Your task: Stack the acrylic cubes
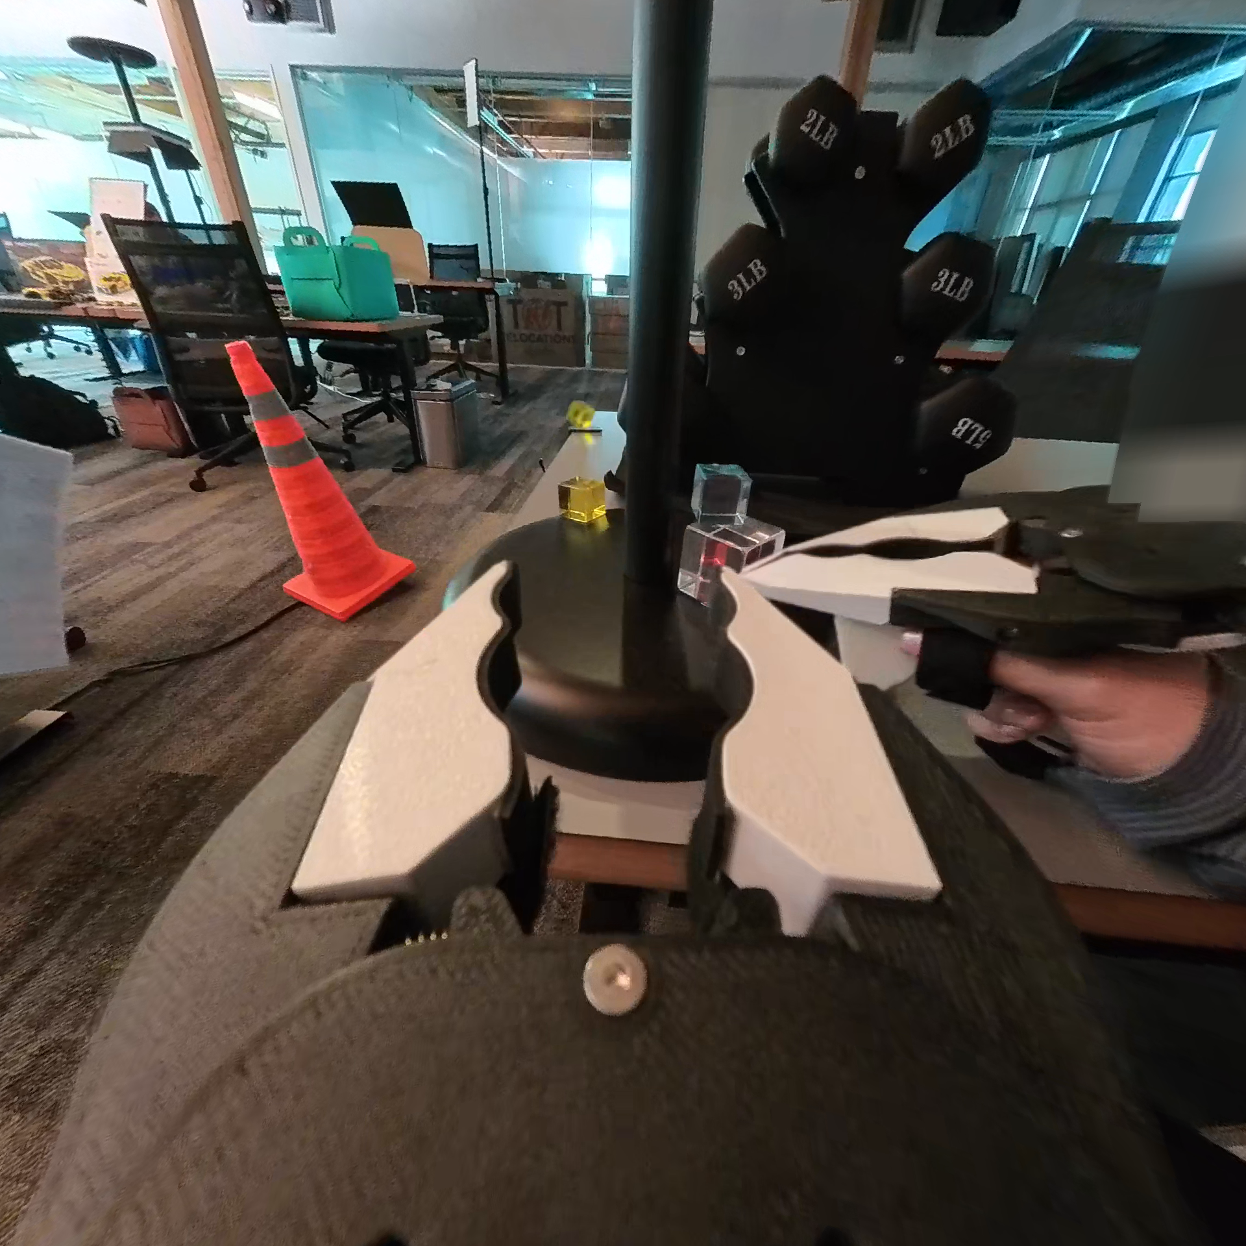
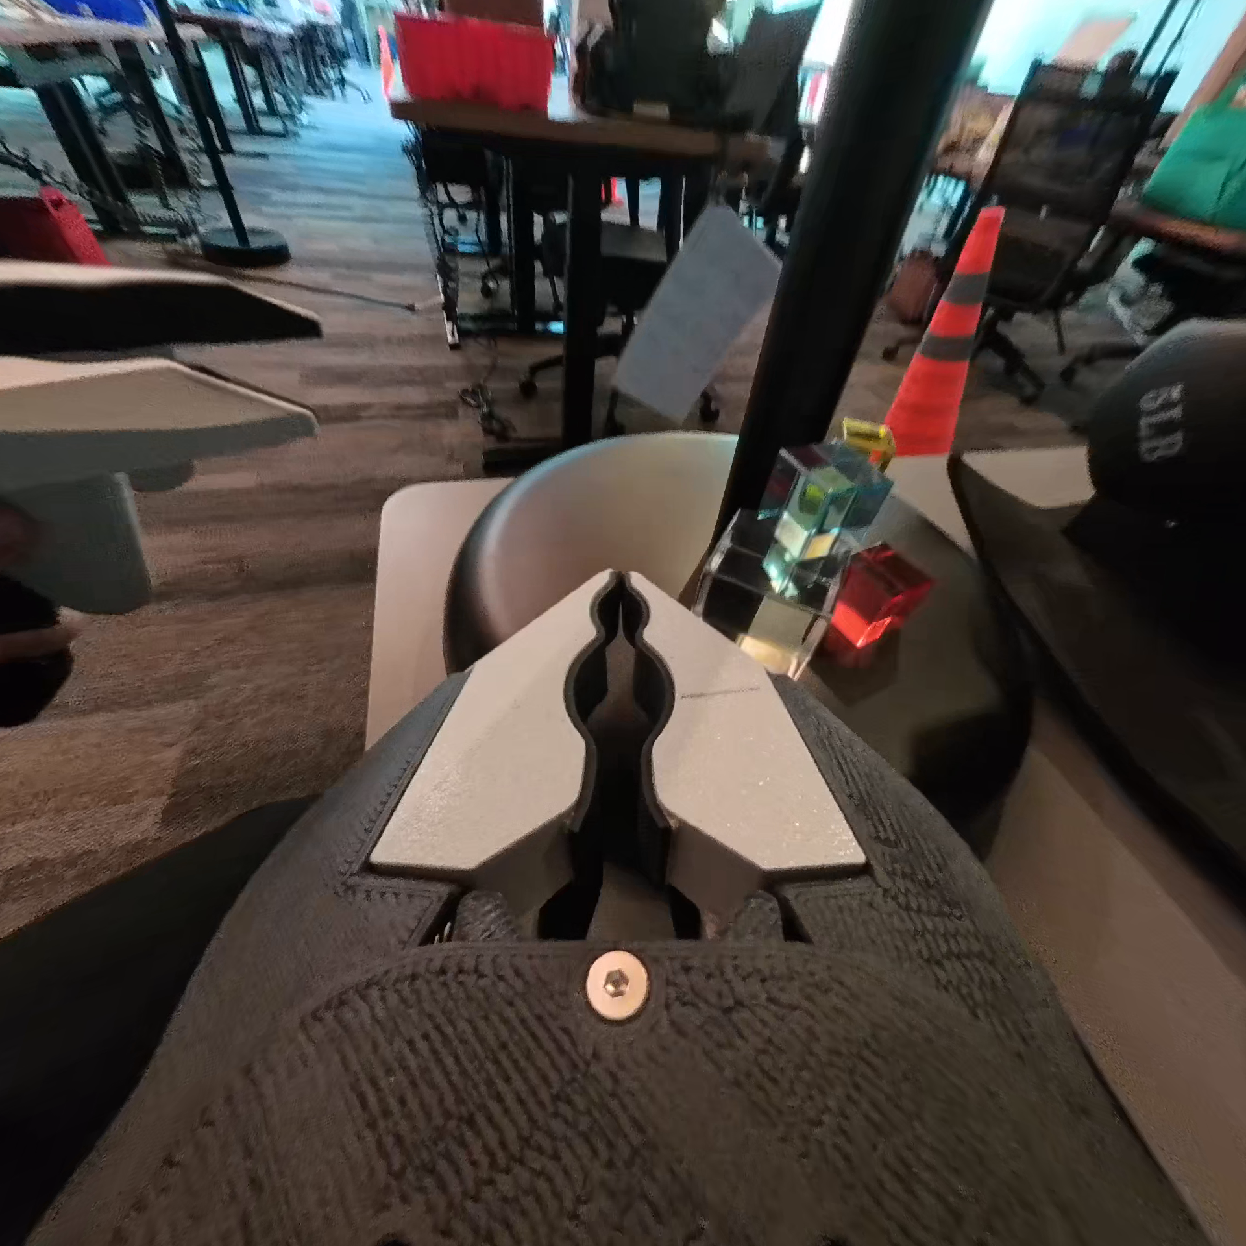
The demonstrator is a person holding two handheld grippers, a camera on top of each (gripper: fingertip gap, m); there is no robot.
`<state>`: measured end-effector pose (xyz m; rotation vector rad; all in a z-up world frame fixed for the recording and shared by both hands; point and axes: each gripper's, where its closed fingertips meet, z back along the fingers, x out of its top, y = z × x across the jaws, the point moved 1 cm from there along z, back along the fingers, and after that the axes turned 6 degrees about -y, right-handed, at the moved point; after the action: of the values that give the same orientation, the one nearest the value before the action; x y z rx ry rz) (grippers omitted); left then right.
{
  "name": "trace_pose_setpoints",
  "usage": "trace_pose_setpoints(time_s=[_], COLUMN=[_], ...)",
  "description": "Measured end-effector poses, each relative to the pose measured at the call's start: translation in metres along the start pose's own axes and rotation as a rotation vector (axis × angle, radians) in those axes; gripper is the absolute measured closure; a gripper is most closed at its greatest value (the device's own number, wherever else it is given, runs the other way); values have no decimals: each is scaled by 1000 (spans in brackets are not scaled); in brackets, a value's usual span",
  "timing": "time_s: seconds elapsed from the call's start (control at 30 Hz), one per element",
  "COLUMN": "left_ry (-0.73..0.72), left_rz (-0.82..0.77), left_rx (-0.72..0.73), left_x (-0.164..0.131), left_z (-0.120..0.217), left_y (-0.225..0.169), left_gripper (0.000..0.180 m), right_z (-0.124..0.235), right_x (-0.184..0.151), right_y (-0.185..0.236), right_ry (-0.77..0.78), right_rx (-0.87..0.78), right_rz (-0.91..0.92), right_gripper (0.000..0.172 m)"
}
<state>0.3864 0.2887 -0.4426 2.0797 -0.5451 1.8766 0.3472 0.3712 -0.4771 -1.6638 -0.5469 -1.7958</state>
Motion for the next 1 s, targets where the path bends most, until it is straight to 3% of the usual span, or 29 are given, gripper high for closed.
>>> trace_pose_setpoints(time_s=[0.27,0.5,0.57,0.63,0.8,0.9,1.0], left_ry=[-2,2,12,27,2,11,13], left_rz=[71,100,109,112,145,160,170], left_rx=[-30,-46,-59,-61,-58,-71,-101], left_x=[-5,-9,-11,-14,-12,-14,-16], left_z=[-2,2,2,3,6,1,-7], left_y=[-5,-9,-11,-11,-7,-9,-20], left_gripper=[125,126,125,125,125,124,123], right_z=[50,95,109,121,147,156,129], right_x=[52,56,54,47,1,-20,-13], right_y=[-22,-55,-62,-68,-88,-87,-78], right_ry=[-437,-511,-493,-424,-61,66,100], right_rx=[-153,-258,-254,-215,-104,-59,26], right_rz=[219,261,238,217,32,-85,-120], right_gripper=[172,172,172,161,126,124,129])
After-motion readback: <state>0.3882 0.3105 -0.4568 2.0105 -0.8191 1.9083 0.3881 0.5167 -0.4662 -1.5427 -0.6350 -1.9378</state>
